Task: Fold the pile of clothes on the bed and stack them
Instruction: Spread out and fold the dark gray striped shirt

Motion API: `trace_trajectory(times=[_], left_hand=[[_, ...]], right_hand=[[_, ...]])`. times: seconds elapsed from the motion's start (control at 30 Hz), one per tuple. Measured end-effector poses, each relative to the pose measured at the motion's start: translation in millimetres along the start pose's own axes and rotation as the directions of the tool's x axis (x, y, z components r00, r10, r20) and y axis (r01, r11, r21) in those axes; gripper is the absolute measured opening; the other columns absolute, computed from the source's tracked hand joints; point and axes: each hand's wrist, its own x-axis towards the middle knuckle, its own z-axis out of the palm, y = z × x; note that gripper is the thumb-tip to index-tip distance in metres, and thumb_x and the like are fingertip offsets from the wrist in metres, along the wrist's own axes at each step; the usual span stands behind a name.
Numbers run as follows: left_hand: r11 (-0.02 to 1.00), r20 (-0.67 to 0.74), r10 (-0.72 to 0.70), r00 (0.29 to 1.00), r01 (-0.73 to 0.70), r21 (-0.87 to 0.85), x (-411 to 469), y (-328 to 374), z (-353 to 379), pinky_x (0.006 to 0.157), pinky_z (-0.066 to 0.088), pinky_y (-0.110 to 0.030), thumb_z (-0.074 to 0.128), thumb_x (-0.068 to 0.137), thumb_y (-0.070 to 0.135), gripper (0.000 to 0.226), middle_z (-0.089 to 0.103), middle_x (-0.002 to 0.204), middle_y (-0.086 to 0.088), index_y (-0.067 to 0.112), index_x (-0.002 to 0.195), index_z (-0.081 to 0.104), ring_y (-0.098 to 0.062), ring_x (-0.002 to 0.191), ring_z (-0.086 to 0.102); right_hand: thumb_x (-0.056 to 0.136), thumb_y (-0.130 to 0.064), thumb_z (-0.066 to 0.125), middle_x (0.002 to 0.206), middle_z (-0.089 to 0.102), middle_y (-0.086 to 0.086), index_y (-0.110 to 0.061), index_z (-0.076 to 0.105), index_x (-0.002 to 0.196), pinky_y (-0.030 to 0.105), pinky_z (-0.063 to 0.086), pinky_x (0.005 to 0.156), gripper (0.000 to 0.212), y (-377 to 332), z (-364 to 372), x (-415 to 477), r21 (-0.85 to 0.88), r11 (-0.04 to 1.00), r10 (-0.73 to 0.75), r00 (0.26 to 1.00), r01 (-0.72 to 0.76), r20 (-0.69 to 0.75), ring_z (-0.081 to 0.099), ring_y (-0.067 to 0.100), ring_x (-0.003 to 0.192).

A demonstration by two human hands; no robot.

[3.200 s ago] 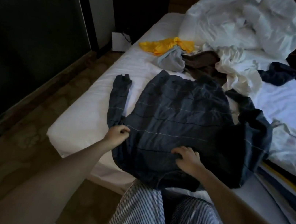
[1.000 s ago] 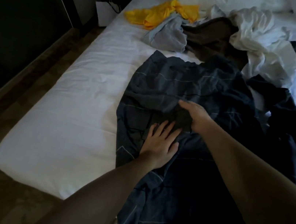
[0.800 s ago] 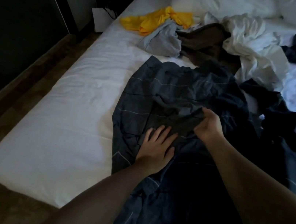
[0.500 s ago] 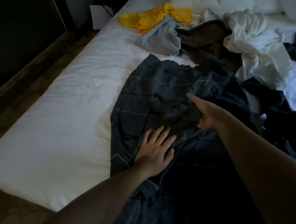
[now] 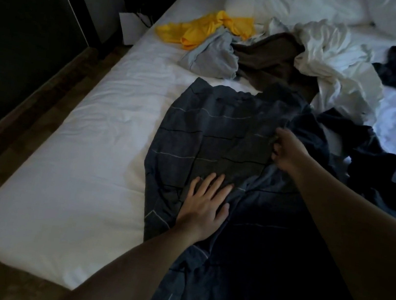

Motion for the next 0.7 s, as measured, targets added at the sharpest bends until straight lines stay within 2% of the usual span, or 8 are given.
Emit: trace_trajectory(times=[0.1,0.13,0.2,0.27,0.37,0.47,0.57,0.7], left_hand=[[1.000,0.009,-0.008,1.000,0.007,0.025,0.8,-0.5,0.4,0.111,0.032,-0.048,0.031,0.095,0.040,0.047,0.050,0.142,-0.001,0.025,0.134,0.051,-0.023,0.133,0.043],[0.999,0.004,-0.003,1.000,0.003,0.032,1.1,-0.2,0.2,0.113,0.029,-0.046,0.030,0.095,0.040,0.047,0.049,0.142,-0.001,0.025,0.135,0.050,-0.023,0.133,0.042],[1.000,0.026,-0.003,1.000,0.003,0.012,1.3,0.1,-1.9,0.115,0.012,-0.042,0.025,0.096,0.041,0.050,0.038,0.150,-0.001,0.027,0.141,0.041,-0.022,0.140,0.031],[1.000,0.036,-0.012,0.999,0.012,0.011,-0.3,-1.0,-3.7,0.115,-0.001,-0.041,0.020,0.096,0.044,0.053,0.017,0.158,0.000,0.033,0.148,0.026,-0.019,0.145,0.012],[0.992,0.110,0.103,0.988,-0.111,0.067,-6.2,2.0,-16.7,0.113,-0.009,-0.046,0.018,0.093,0.049,0.058,-0.004,0.157,0.004,0.036,0.149,0.017,-0.016,0.144,-0.003],[0.974,0.357,0.203,0.912,-0.226,0.024,-20.8,10.9,-29.9,0.114,-0.015,-0.047,0.025,0.095,0.053,0.059,-0.008,0.159,0.007,0.033,0.150,0.018,-0.016,0.146,-0.010],[0.994,0.471,0.094,0.877,-0.112,0.009,-46.3,11.4,-41.8,0.115,-0.013,-0.052,0.036,0.094,0.055,0.067,-0.018,0.158,0.010,0.041,0.149,0.001,-0.016,0.145,-0.018],[0.997,0.555,-0.061,0.829,0.023,0.075,-78.3,7.9,-62.1,0.113,-0.012,-0.057,0.046,0.090,0.052,0.084,-0.023,0.156,0.011,0.038,0.148,-0.014,-0.020,0.143,-0.023]], right_hand=[[0.093,-0.009,0.051,0.127,0.052,0.004,-0.015,0.038,0.140,0.027,0.045,0.086,0.049,14.9,-15.3,9.2,-0.138,0.988,0.055,0.994,-0.069,-0.099,0.053,0.020,0.115],[0.094,-0.008,0.049,0.132,0.050,0.007,-0.013,0.035,0.142,0.029,0.045,0.090,0.050,17.8,-18.2,7.0,-0.175,0.984,0.018,0.992,-0.040,-0.123,0.052,0.023,0.117],[0.095,-0.008,0.048,0.119,0.055,0.008,-0.010,0.036,0.139,0.032,0.045,0.089,0.046,23.8,-21.2,-7.4,-0.324,0.944,-0.118,0.981,0.063,-0.154,0.054,0.023,0.104],[0.093,-0.009,0.049,0.107,0.053,0.001,-0.013,0.039,0.135,0.029,0.041,0.085,0.044,38.3,-24.5,-29.4,-0.550,0.817,-0.289,0.948,0.171,-0.134,0.051,0.017,0.096],[0.089,-0.003,0.053,0.129,0.052,0.007,-0.007,0.039,0.138,0.025,0.036,0.098,0.051,77.0,-37.2,-68.5,-0.761,0.511,-0.500,0.858,0.400,0.116,0.049,0.019,0.117],[0.087,-0.004,0.055,0.140,0.046,0.016,-0.001,0.040,0.138,0.035,0.033,0.108,0.053,116.4,-57.7,-90.8,-0.852,0.191,-0.484,0.802,0.487,0.350,0.043,0.029,0.130],[0.092,-0.021,0.047,0.144,0.043,0.014,-0.005,0.038,0.141,0.040,0.030,0.110,0.052,134.7,-68.4,-120.1,-0.897,0.091,-0.457,0.819,0.432,0.348,0.040,0.030,0.133],[0.096,-0.026,0.045,0.151,0.031,0.003,-0.016,0.028,0.146,0.030,0.018,0.113,0.053,140.9,-75.5,-161.3,-0.914,0.027,-0.369,0.854,0.405,0.367,0.027,0.020,0.140]])
